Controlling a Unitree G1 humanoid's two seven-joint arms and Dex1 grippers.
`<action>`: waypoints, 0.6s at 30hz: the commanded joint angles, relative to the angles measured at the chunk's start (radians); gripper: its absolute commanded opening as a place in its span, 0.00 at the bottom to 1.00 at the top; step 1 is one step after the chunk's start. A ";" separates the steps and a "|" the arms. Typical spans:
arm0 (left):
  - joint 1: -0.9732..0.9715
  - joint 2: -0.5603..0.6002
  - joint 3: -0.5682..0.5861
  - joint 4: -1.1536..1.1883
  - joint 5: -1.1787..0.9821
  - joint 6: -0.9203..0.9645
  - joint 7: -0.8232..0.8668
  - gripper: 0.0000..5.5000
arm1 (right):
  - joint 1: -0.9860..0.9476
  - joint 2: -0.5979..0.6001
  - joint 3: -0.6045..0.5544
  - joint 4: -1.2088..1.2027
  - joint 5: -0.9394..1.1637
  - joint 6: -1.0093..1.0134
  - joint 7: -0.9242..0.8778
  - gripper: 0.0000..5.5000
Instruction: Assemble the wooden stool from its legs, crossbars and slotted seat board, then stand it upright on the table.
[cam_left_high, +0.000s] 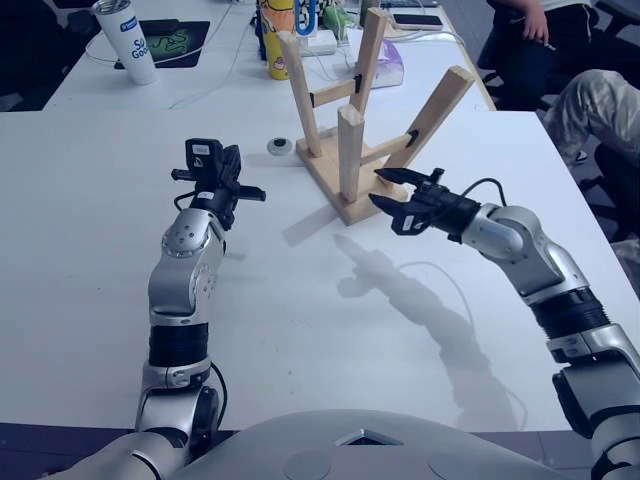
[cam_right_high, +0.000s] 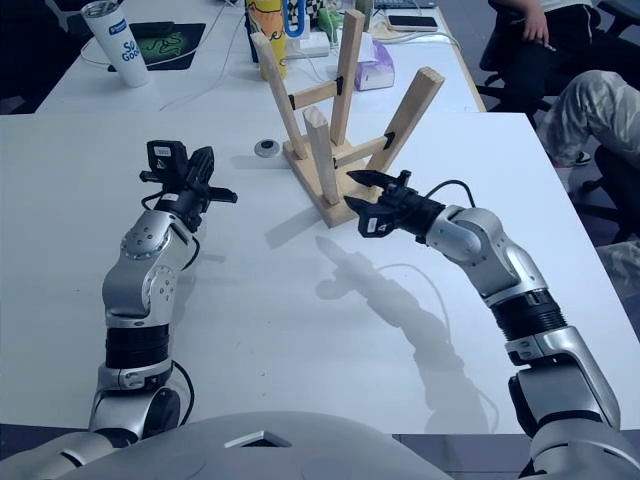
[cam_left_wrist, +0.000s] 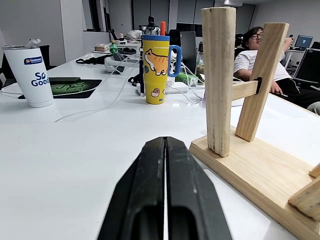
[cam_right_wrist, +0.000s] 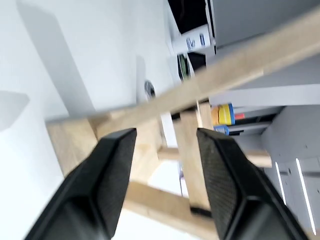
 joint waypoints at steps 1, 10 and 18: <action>0.010 0.000 0.008 0.000 0.002 -0.005 0.001 0.00 | -0.014 -0.024 -0.045 0.031 0.027 -0.007 0.016 0.41; -0.009 0.020 0.014 0.011 0.000 0.000 -0.017 0.00 | 0.110 0.094 -0.270 -0.318 0.806 0.813 0.219 0.41; -0.041 0.025 0.017 0.002 -0.002 0.010 -0.022 0.00 | 0.058 0.262 -0.451 -0.380 1.351 1.374 -0.097 0.41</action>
